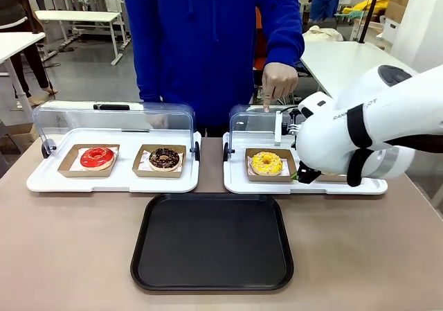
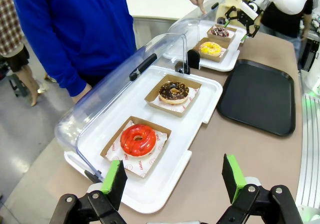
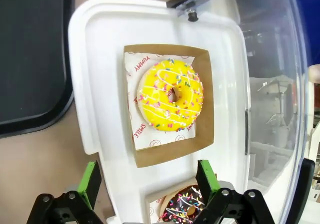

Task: Move the third donut from the left to the tray.
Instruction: Pick up the Paper togo box containing the Donut indicated by the person and place it on the Handle tray.

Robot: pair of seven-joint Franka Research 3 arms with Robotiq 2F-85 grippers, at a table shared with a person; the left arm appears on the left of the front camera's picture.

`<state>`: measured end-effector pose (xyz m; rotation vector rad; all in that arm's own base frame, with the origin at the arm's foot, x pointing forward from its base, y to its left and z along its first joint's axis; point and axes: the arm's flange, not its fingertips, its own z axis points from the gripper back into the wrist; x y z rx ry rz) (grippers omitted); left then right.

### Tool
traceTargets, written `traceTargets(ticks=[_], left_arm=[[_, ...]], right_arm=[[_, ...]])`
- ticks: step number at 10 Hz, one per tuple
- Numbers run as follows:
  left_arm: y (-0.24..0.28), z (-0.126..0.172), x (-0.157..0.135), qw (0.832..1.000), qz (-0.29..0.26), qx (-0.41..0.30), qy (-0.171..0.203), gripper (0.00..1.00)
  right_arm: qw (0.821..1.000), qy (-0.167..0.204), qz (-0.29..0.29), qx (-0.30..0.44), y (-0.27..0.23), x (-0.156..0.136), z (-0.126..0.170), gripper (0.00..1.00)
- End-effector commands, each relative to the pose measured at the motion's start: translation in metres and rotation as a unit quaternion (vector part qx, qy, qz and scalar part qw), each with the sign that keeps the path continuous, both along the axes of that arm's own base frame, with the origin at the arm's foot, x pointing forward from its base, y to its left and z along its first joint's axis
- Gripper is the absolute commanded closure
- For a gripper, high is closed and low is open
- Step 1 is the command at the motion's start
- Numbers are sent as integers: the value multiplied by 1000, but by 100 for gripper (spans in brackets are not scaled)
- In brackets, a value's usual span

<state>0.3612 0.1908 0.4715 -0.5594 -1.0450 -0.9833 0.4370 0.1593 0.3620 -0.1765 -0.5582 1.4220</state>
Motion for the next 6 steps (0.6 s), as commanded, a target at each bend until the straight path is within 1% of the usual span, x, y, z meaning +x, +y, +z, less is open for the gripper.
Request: traceTargets(ticks=[1, 2, 6], left_arm=[[-1, 1, -2, 1000, -4, -2, -3, 0], [-1, 1, -2, 1000, -4, -2, -3, 0], [-1, 1, -2, 1000, -4, -2, -3, 0]], right_arm=[[1000, -5, -7, -7, 13, 15, -4, 0], [1000, -9, -5, -10, 12, 21, -8, 0], [1000, 12, -3, -19, 12, 33, -22, 0]])
